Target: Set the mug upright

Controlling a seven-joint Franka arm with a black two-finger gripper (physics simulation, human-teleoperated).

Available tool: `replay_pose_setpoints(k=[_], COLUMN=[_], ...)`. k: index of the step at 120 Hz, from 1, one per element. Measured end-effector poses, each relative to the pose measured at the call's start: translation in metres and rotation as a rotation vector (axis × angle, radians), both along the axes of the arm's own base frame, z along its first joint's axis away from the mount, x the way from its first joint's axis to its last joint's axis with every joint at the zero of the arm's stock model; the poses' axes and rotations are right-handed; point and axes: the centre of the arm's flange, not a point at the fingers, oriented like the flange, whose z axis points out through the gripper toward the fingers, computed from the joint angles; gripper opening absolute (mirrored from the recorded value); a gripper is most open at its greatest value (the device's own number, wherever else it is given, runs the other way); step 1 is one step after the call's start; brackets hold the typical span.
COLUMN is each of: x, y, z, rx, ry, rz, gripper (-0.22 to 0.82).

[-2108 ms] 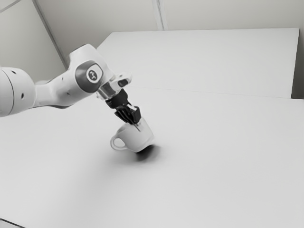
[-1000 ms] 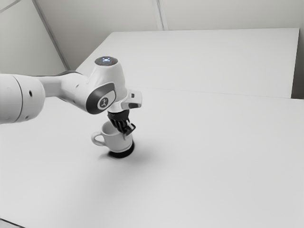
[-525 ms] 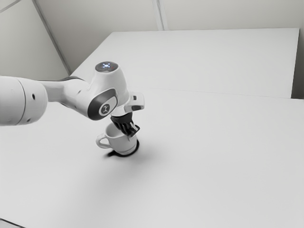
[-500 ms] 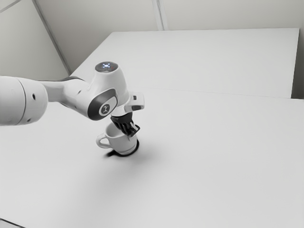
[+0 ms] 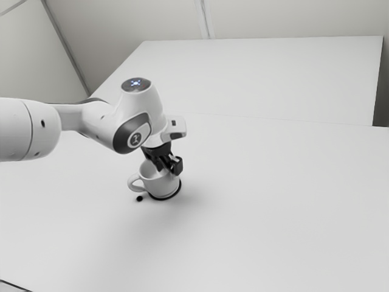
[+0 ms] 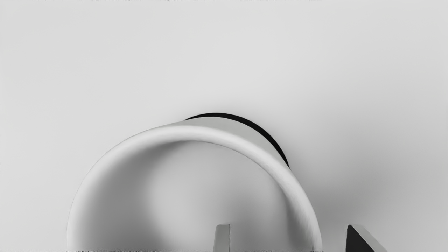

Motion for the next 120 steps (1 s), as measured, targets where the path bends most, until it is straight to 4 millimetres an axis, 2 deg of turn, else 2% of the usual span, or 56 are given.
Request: replay_pose_setpoints(k=[13,34,40,66,74,87,100,120], x=[0.004,0.043,0.051,0.071,0.07,0.061,0.063,0.071], y=[0.003,0.001,0.003,0.069,0.076,0.074,0.077,0.084], z=[0.026,0.115,0.133,0.203,0.222,0.24,0.227,0.222], rx=[-0.013,-0.011,-0.016,-0.114,-0.122,-0.124,-0.121,-0.121], ry=[-0.042,-0.103,-0.093,-0.054,-0.061,-0.054,0.004,0.045], rz=[0.009,0.026,0.032,0.122,0.11,0.067,0.041,0.012], gripper=[0.42,0.51,0.53,0.57,0.57,0.58,0.58,0.58])
